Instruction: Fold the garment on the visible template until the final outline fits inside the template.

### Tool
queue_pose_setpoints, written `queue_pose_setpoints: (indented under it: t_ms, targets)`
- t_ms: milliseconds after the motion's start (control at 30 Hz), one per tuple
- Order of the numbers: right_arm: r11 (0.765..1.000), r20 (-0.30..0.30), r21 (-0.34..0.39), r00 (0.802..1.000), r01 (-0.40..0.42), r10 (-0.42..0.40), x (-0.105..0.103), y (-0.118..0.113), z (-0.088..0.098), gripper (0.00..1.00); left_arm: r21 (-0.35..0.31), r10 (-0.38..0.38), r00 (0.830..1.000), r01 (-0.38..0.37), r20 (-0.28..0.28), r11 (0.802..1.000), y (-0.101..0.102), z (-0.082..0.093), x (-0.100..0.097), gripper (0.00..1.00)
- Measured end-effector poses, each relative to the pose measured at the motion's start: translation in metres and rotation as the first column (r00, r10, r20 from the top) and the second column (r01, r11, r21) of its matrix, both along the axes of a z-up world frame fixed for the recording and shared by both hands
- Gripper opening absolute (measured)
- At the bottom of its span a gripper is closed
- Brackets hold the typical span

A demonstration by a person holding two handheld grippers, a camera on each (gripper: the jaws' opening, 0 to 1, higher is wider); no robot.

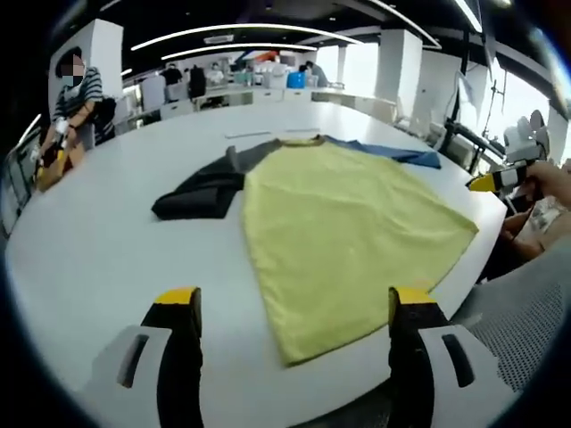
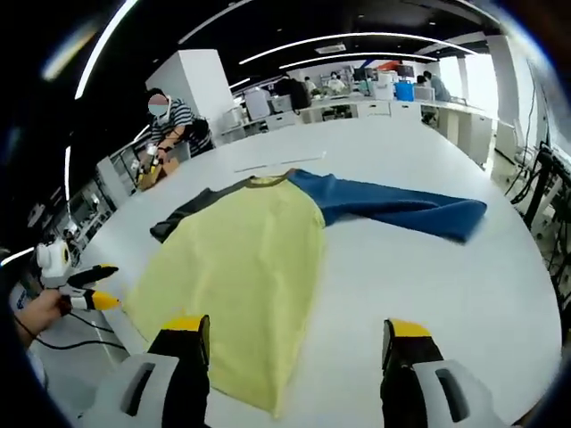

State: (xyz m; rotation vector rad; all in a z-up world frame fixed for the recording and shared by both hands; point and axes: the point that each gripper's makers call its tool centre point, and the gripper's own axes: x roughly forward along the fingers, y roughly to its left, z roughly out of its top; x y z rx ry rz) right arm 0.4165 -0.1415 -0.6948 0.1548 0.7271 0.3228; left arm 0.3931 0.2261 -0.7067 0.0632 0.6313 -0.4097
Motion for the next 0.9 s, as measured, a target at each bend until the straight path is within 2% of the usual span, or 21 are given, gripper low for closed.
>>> queue_pose_setpoints:
  t_ms: [133,200,467,700,833,900]
  targets:
    - [0.999,0.038,-0.015,0.998,0.051,-0.050,0.013,-0.024,0.003,0.78,-0.027,-0.004,1.000,0.005,0.027,1.000,-0.001,0.006,0.006,0.97]
    - [0.996,0.052,-0.025,0.995,0.083,-0.082,0.019,-0.038,0.003,0.75,-0.044,-0.003,0.999,0.005,0.033,0.999,0.000,0.007,0.008,0.99]
    - [0.986,0.094,-0.023,0.982,0.167,-0.164,0.043,-0.079,0.000,0.65,-0.053,-0.032,0.998,0.034,0.045,0.998,-0.006,0.010,0.011,0.99]
    - [0.975,0.121,-0.027,0.969,0.221,-0.216,0.074,-0.117,0.000,0.57,-0.049,-0.051,0.998,0.053,0.046,0.997,-0.013,0.014,0.016,0.99]
    - [0.964,0.119,-0.067,0.962,0.257,-0.248,0.090,-0.137,-0.002,0.53,-0.047,-0.053,0.997,0.056,0.061,0.997,-0.015,0.016,0.020,0.99]
    - [0.960,0.114,-0.089,0.961,0.264,-0.253,0.094,-0.140,-0.004,0.51,-0.048,-0.055,0.996,0.058,0.066,0.997,-0.016,0.017,0.021,0.99]
